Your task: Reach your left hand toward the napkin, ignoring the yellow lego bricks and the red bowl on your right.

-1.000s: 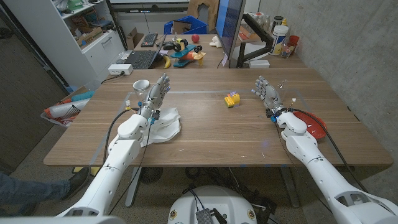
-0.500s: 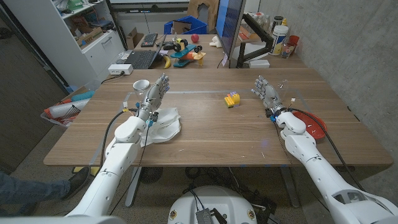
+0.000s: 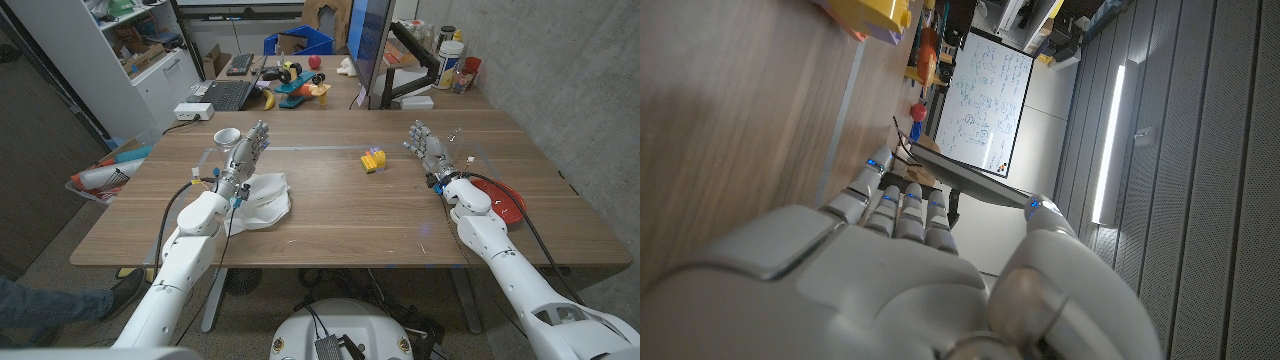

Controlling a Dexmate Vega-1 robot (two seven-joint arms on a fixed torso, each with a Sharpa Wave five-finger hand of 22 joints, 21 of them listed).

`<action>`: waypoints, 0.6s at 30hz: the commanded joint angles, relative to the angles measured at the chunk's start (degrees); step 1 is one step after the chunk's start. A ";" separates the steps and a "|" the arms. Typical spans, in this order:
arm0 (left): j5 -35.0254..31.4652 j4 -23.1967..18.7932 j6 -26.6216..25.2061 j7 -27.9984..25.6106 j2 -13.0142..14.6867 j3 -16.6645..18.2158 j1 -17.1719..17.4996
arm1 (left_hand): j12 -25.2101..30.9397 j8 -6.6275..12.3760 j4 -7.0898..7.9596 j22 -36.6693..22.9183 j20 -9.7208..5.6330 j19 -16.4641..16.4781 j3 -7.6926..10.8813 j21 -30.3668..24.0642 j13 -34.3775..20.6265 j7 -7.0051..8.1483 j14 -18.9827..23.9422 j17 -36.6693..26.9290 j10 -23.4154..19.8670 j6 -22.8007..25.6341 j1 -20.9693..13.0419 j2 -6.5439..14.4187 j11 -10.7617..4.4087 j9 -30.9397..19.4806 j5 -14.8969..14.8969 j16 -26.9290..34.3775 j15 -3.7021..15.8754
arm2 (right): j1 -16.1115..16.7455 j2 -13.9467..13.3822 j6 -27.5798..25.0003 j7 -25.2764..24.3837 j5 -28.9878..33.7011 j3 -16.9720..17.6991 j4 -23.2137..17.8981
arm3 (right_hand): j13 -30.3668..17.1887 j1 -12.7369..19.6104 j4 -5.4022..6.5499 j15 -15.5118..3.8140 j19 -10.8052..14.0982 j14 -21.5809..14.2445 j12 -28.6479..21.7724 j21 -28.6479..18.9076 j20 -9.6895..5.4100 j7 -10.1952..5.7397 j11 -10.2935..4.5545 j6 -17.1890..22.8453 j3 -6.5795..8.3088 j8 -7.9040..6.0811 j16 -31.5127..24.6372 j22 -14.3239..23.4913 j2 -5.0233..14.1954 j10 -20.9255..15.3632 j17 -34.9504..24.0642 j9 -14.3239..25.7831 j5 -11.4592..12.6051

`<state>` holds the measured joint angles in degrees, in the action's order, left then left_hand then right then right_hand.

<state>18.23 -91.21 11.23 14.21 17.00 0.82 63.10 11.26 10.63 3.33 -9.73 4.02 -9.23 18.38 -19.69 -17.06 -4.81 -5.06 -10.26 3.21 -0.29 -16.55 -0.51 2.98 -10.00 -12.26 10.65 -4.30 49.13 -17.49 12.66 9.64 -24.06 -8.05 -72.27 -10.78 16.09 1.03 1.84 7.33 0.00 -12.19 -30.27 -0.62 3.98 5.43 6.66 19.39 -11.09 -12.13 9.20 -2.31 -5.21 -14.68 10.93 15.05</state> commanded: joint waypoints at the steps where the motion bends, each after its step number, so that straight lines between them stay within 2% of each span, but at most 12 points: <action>1: -0.83 -2.90 0.44 -0.28 0.79 1.33 2.73 | 0.47 0.36 -0.47 -0.23 0.28 -0.08 0.14 0.20 0.03 0.01 0.08 -0.16 -0.26 0.56 -0.68 0.26 0.19 -0.21 0.23 0.46 -0.21 | 0.17 -0.62 -0.40 -1.46 1.40 -0.46 -1.15 | -0.28 0.03 -0.42 0.04 0.58 -0.44 0.20 0.37 -0.27 -0.08 0.26 0.78 0.19 -0.36 -0.15 0.19 0.50 -0.46 -0.10 0.12 0.35; 13: -2.62 -6.13 0.28 -1.87 1.47 2.53 5.32 | 0.50 0.54 -1.14 -0.24 0.59 0.14 1.04 0.67 0.67 0.00 0.17 -0.13 -0.34 1.22 -1.87 1.68 0.15 -0.22 0.49 0.41 -0.22 | 0.10 -0.99 -0.89 -1.71 1.69 -0.70 -1.02 | -0.28 -0.10 -0.42 -0.03 0.63 -0.43 0.27 0.74 -0.19 -0.15 0.12 0.80 0.12 -0.33 -0.12 0.19 0.57 -0.46 0.03 0.10 0.38; 18: -5.91 -7.41 0.65 -4.39 1.73 2.63 6.55 | 0.52 0.59 -1.63 -0.24 0.70 0.18 1.54 0.96 1.01 0.00 0.20 -0.11 -0.40 1.48 -2.62 2.34 -0.06 -0.23 0.68 0.38 -0.20 | 0.12 -1.05 -0.78 -1.69 1.66 -0.64 -0.99 | -0.29 -0.12 -0.45 -0.03 0.66 -0.47 0.28 0.91 -0.16 -0.17 0.13 0.81 0.12 -0.33 -0.12 0.20 0.61 -0.49 0.10 0.09 0.41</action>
<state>16.62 -95.76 11.45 13.18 18.09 2.75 67.09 11.48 10.63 2.13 -9.73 4.32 -8.93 19.59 -18.83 -16.07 -4.70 -5.06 -10.26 3.00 0.63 -18.51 1.45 2.76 -10.00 -11.81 10.65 -4.30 49.18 -18.31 12.04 8.17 -22.59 -8.62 -73.20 -10.78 15.93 0.87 1.62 7.63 -0.21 -12.19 -29.44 -0.92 3.68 5.43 6.96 19.23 -11.09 -12.13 9.20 -2.15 -5.21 -14.63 10.94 15.05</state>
